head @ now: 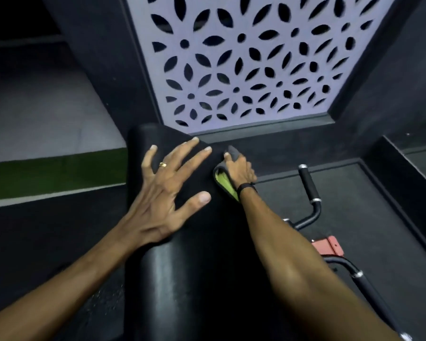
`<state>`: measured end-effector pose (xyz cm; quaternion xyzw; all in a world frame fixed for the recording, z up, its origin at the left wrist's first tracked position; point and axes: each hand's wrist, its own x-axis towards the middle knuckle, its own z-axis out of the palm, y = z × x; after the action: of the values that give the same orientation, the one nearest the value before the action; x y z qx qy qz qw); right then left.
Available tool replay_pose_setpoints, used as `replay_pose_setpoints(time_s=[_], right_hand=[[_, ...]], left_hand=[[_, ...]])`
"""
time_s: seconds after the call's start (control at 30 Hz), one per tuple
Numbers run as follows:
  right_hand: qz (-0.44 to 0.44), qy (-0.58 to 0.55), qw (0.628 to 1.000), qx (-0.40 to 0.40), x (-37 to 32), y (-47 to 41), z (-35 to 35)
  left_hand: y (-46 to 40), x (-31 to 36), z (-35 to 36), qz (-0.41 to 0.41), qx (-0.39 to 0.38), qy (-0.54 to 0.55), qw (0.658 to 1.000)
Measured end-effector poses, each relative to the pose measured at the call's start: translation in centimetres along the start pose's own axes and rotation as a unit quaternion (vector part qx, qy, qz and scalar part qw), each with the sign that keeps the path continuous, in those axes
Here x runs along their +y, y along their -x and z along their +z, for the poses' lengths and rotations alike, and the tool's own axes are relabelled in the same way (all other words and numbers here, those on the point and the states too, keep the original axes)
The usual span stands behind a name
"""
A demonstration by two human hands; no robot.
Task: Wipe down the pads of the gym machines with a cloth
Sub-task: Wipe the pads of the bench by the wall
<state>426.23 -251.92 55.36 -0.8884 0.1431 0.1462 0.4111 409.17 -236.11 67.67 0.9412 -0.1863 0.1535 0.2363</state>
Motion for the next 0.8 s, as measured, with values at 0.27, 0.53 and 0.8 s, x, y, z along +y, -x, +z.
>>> replay_pose_setpoints(time_s=[0.27, 0.53, 0.8], right_hand=[[-0.114, 0.024, 0.992, 0.044, -4.7, 1.2, 1.5], [-0.332, 0.078, 0.939, 0.036, -10.9, 12.5, 2.8], [-0.357, 0.193, 0.913, 0.034, -12.4, 17.4, 3.7]], left_hand=[[0.1, 0.0, 0.0, -0.051, 0.140, 0.055, 0.987], [0.3, -0.3, 0.2, -0.093, 0.284, 0.097, 0.949], [3.7, -1.3, -1.3, -0.172, 0.389, 0.217, 0.878]])
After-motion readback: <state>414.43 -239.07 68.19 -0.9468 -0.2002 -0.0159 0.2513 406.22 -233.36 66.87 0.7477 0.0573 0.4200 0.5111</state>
